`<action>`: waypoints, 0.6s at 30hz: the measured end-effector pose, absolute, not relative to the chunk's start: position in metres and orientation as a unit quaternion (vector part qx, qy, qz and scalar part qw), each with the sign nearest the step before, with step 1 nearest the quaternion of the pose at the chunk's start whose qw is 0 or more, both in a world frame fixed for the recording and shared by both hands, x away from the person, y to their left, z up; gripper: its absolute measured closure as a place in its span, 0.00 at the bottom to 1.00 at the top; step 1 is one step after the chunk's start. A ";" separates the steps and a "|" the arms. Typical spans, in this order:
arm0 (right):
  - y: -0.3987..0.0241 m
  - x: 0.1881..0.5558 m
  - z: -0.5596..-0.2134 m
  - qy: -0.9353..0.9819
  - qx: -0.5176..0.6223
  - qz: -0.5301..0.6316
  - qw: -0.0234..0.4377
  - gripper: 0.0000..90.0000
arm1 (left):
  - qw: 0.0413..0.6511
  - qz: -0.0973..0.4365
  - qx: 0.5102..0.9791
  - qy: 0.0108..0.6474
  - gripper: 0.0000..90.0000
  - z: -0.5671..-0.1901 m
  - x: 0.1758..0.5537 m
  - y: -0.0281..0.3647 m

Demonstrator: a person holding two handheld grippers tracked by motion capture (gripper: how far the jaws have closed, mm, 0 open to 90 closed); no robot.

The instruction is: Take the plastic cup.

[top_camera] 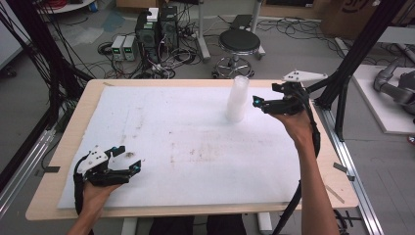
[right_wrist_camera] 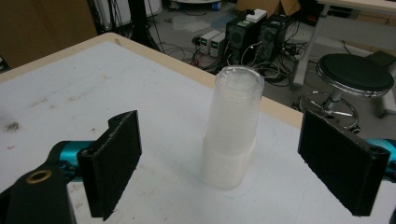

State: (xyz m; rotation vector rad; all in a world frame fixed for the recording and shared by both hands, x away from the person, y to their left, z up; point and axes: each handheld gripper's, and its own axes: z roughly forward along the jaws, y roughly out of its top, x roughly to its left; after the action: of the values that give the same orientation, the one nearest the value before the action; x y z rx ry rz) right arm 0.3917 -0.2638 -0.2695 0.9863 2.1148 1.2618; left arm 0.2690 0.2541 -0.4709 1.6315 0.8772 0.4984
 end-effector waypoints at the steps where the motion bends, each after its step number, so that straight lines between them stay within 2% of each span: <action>1: -0.262 0.397 -0.268 0.774 0.361 0.461 0.241 0.15 | 0.574 0.212 0.696 0.374 0.14 -0.471 0.269 0.254; 12: -0.242 0.457 -0.258 0.787 0.373 0.436 0.226 0.15 | 0.574 0.214 0.701 0.365 0.14 -0.471 0.268 0.253; 18: -0.231 0.473 -0.258 0.794 0.374 0.424 0.222 0.15 | 0.575 0.213 0.703 0.361 0.14 -0.471 0.268 0.253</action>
State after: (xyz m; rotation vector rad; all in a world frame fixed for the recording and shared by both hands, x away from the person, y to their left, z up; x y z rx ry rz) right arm 0.4728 -0.2311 -0.2579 1.0341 2.1946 1.1708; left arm 0.2681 0.2533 -0.4708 1.6462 0.8459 0.4996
